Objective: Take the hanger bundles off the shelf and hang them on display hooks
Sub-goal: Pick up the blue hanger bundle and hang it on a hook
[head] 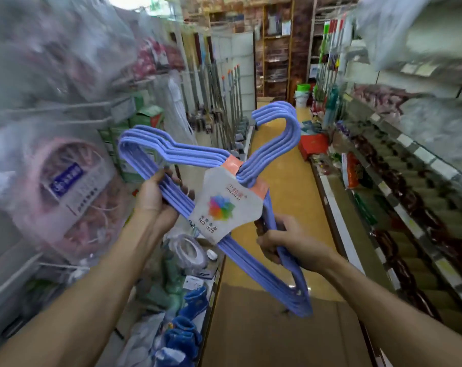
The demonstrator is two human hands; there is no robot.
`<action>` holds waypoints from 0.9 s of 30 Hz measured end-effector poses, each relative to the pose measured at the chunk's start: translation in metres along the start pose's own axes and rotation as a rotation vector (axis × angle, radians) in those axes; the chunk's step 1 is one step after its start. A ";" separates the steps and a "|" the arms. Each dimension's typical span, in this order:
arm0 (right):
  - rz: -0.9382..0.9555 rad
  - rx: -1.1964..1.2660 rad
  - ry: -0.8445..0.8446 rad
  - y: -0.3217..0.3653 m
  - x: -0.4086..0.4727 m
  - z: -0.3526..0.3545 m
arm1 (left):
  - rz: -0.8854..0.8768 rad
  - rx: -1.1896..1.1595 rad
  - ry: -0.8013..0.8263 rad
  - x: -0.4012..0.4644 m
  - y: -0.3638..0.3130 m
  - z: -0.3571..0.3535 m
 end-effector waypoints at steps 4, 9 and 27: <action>0.017 -0.096 -0.079 0.036 -0.009 -0.017 | -0.066 -0.066 0.056 -0.032 -0.029 -0.006; -0.035 -0.305 -0.271 0.058 -0.025 -0.040 | -0.101 -0.114 0.040 -0.081 -0.043 -0.016; 0.117 -0.528 -0.615 0.113 -0.134 -0.187 | -0.231 -0.231 -0.026 -0.302 -0.070 0.019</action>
Point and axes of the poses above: each hand's wrist, its own x-axis towards the middle knuckle, its own z-axis out of the back of the hand, y = z × x, the point moved 3 cm from there along x, towards the middle knuckle, and after that the axes turned 9 degrees about y, right-handed, at the moved point
